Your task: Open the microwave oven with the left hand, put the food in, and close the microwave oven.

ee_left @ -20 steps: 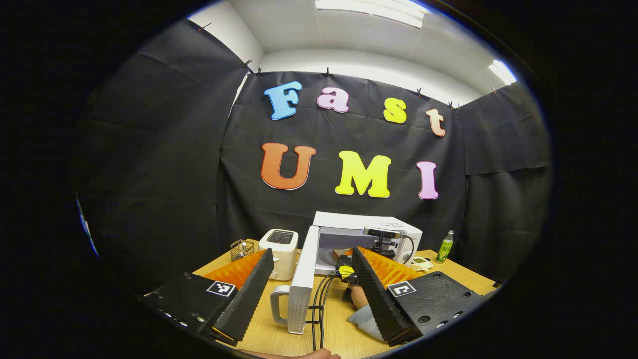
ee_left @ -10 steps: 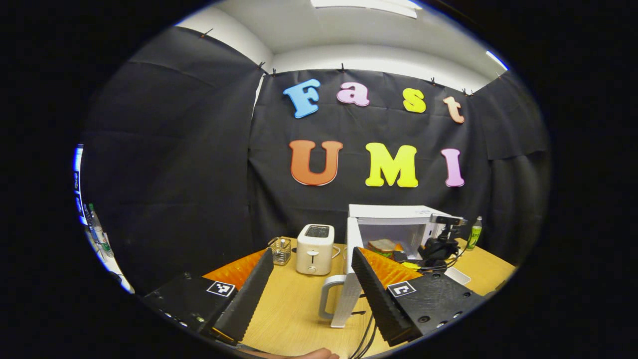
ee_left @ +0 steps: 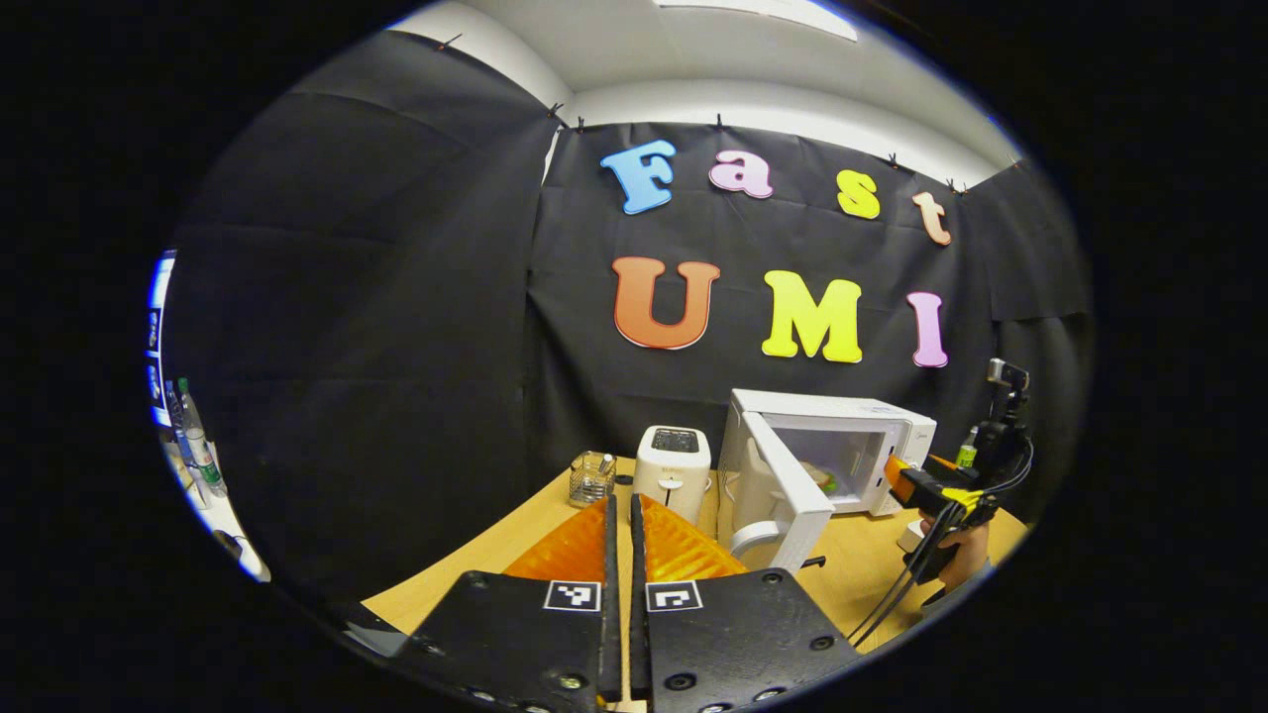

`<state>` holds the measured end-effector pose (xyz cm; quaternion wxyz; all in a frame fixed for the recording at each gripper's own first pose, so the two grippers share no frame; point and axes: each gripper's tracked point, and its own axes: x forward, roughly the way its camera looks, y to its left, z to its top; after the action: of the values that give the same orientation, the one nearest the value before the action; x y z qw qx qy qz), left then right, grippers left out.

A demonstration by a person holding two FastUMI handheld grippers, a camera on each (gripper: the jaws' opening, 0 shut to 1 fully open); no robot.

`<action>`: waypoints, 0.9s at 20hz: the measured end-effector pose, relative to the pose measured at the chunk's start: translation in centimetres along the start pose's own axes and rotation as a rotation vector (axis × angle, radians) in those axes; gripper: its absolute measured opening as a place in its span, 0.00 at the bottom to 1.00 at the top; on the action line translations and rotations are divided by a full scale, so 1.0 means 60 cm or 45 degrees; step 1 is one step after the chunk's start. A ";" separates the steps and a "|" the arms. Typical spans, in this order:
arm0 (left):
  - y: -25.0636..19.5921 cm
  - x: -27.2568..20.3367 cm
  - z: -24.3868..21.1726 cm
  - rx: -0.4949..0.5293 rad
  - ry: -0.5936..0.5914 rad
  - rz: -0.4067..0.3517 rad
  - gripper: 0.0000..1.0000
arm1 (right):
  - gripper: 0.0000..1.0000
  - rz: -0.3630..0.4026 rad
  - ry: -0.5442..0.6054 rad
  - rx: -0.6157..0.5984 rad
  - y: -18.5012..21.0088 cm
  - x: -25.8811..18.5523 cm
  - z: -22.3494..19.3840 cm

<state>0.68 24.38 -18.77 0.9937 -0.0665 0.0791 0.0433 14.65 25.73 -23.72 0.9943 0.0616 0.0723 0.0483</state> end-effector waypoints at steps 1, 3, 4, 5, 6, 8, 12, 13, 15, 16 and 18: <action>0.009 0.011 -0.011 0.012 0.002 0.018 0.00 | 0.92 0.008 -0.008 -0.023 -0.011 -0.023 0.018; 0.031 0.027 -0.039 0.014 0.045 0.047 0.00 | 0.91 0.019 -0.024 -0.050 -0.036 -0.071 0.057; 0.028 0.037 -0.057 0.004 0.065 0.023 0.00 | 0.92 0.017 -0.035 -0.047 -0.053 -0.097 0.075; 0.020 0.045 -0.070 -0.005 0.068 -0.017 0.00 | 0.92 0.015 -0.051 -0.036 -0.072 -0.124 0.095; 0.009 0.052 -0.081 -0.004 0.066 -0.049 0.00 | 0.91 0.020 -0.076 -0.022 -0.089 -0.150 0.116; -0.014 0.074 -0.106 0.011 0.058 -0.132 0.00 | 0.91 0.014 -0.120 -0.014 -0.130 -0.203 0.156; -0.055 0.114 -0.144 0.010 0.069 -0.221 0.00 | 0.90 -0.095 -0.160 -0.059 -0.214 -0.288 0.206; -0.066 0.120 -0.148 0.018 0.064 -0.238 0.00 | 0.91 -0.083 -0.173 -0.073 -0.215 -0.309 0.220; -0.103 0.124 -0.159 -0.011 0.068 -0.315 0.00 | 1.00 -0.044 -0.238 -0.076 -0.217 -0.339 0.250; -0.114 0.126 -0.160 -0.001 0.053 -0.315 0.00 | 1.00 -0.047 -0.264 -0.061 -0.222 -0.347 0.259; -0.141 0.127 -0.176 -0.013 0.074 -0.379 0.00 | 0.90 -0.084 -0.240 -0.032 -0.245 -0.344 0.245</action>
<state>7.37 15.11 -29.30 0.9861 -0.0838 0.0970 -0.1061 -2.21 7.34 -8.34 0.9984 0.0510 -0.0201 0.0103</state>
